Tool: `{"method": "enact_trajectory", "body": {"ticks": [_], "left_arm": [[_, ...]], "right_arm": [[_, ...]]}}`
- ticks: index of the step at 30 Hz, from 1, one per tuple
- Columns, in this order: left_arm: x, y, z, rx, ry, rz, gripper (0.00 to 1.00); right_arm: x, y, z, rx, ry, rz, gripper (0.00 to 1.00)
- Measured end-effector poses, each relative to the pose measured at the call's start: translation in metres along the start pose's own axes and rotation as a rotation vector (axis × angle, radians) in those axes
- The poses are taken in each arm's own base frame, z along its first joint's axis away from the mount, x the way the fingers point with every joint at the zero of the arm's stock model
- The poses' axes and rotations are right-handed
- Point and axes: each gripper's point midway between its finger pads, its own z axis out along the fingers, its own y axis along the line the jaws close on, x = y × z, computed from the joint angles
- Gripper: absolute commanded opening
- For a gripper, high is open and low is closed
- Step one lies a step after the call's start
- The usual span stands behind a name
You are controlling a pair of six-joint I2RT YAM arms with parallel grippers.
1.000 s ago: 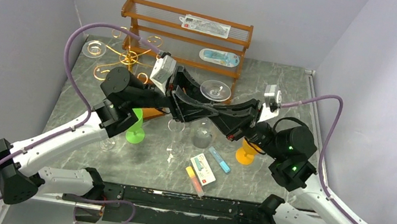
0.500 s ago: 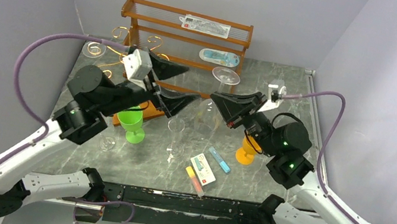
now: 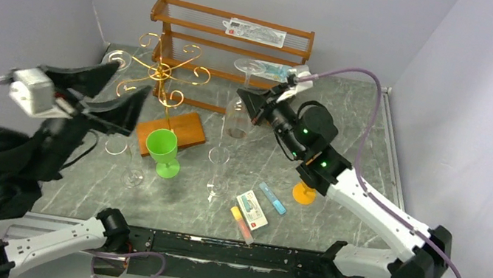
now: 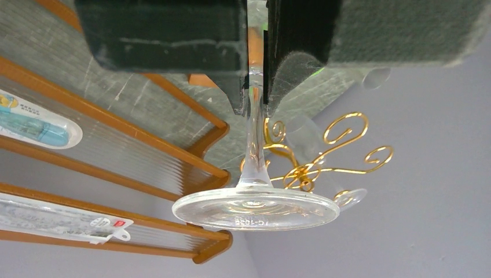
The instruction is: Place the wine glass upside down on the wine glass rack
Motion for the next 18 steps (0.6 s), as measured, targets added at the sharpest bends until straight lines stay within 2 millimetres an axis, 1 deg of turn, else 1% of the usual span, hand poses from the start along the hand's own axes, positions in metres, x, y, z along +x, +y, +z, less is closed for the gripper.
{"method": "enact_trajectory", "body": {"ticks": [2, 3, 6, 9, 13, 16, 18], "left_arm": [[-0.015, 0.013, -0.015, -0.054, -0.042, -0.012, 0.85], [-0.02, 0.019, -0.022, -0.077, -0.06, -0.018, 0.85], [-0.03, 0.032, -0.036, -0.129, -0.092, -0.03, 0.85], [-0.032, 0.037, -0.04, -0.154, -0.097, -0.033, 0.85], [-0.026, 0.04, -0.041, -0.169, -0.076, -0.025, 0.85], [-0.024, 0.04, -0.041, -0.172, -0.068, -0.023, 0.85], [-0.023, 0.04, -0.041, -0.172, -0.062, -0.022, 0.85]], "right_arm": [[0.005, -0.002, 0.016, 0.013, 0.01, -0.011, 0.0], [0.006, -0.003, 0.019, 0.014, 0.012, -0.013, 0.0], [0.017, -0.008, 0.039, 0.032, 0.035, -0.022, 0.0], [0.037, -0.016, 0.053, 0.05, 0.071, -0.029, 0.0], [0.064, -0.025, 0.064, 0.048, 0.124, -0.056, 0.0], [0.073, -0.033, 0.071, 0.002, 0.149, -0.056, 0.0], [0.069, -0.046, 0.079, -0.031, 0.146, -0.05, 0.0]]}}
